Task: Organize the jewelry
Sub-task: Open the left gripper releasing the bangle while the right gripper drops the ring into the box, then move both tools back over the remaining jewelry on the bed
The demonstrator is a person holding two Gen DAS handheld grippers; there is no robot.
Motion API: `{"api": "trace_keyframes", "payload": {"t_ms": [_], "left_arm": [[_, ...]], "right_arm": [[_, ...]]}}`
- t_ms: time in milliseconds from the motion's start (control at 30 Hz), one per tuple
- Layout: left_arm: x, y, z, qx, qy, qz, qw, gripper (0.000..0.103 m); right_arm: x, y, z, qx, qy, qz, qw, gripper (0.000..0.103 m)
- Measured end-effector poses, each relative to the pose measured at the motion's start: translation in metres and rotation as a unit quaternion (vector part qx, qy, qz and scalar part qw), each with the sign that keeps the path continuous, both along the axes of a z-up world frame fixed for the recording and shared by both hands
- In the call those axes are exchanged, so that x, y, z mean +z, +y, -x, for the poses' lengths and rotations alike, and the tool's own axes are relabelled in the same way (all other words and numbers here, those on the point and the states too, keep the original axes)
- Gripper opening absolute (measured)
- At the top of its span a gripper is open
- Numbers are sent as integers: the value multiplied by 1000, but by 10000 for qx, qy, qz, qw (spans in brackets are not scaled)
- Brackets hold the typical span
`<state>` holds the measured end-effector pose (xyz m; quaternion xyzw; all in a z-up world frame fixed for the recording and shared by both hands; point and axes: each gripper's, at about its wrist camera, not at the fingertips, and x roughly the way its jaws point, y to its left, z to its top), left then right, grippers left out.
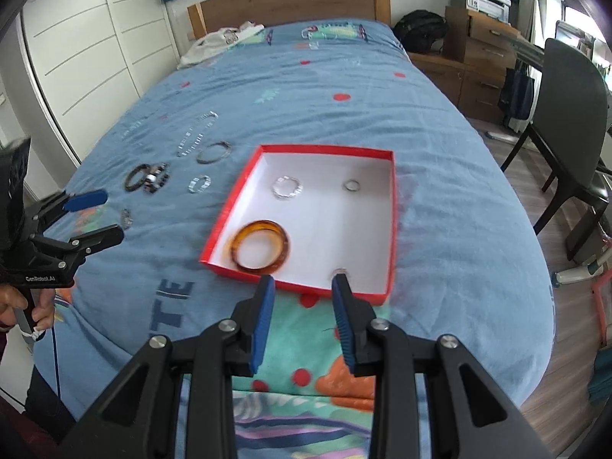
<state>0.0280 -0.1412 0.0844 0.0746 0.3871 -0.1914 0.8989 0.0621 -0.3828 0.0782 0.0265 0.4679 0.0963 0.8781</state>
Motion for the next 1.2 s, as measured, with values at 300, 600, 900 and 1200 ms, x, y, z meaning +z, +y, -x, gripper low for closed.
{"api": "trace_keyframes", "payload": {"t_ms": [300,600,900,1200], "left_arm": [[19,104,45,1094,-351,98,9933,97],[19,177,68,1894,-570,138,9801,97],[-17,207,57,2396,-211,190,9705,97],[-39,202,32,2522,35,347,9671,97]], "right_arm": [[37,50,24,55,-485,-157,9987,43],[53,95,27,23,-667,-205,9976,49],[28,125,-3,75,-659,-323,9973,50],[-8,152,-38,354,-463,-446,9973,50]]}}
